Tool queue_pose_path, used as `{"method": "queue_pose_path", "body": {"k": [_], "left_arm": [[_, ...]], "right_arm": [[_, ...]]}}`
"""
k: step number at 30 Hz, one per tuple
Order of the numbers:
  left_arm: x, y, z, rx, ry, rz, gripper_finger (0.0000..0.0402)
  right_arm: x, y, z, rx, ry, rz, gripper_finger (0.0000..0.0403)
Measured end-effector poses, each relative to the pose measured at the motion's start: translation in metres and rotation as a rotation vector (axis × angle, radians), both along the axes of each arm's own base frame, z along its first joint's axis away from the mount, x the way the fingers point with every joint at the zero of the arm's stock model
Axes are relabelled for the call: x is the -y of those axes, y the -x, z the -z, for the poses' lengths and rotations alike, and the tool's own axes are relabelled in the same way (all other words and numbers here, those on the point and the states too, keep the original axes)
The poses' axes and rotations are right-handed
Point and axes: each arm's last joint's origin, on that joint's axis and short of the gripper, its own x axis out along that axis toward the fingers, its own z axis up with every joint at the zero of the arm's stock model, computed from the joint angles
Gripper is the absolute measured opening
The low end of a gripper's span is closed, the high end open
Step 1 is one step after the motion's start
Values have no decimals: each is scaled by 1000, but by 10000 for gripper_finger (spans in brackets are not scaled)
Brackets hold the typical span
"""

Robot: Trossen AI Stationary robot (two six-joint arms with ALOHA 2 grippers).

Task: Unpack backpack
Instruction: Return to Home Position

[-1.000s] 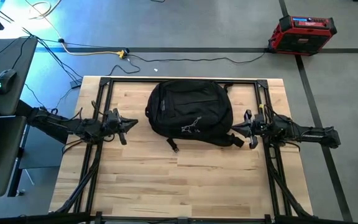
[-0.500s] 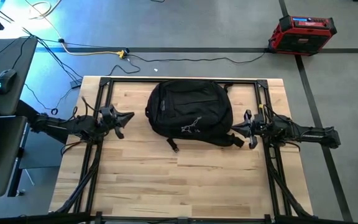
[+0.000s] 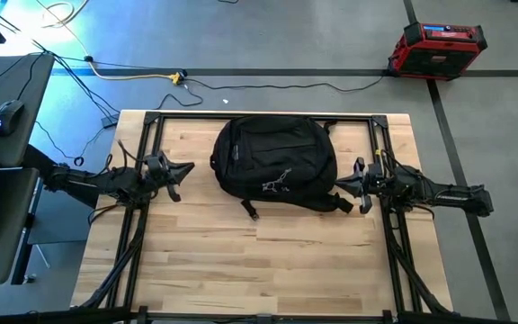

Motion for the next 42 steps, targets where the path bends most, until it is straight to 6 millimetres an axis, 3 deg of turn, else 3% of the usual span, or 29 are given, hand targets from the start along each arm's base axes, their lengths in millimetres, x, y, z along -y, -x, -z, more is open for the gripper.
{"method": "queue_pose_path", "body": {"k": [4, 11, 21, 28, 42], "left_arm": [[1, -1, 0, -34, -73, 39, 0], [14, -6, 6, -118, -215, 479, 0], [9, -10, 3, -88, -232, 470, 0], [8, -10, 0, -37, -150, 585, 0], [7, -10, 8, -115, -124, 580, 0]], "right_arm": [[0, 0, 0, 0, 0, 0, 0], [0, 0, 0, 0, 0, -1, 0], [0, 0, 0, 0, 0, -1, 0], [0, 0, 0, 0, 0, 0, 0], [0, -1, 1, -12, -1, 0, 0]]}}
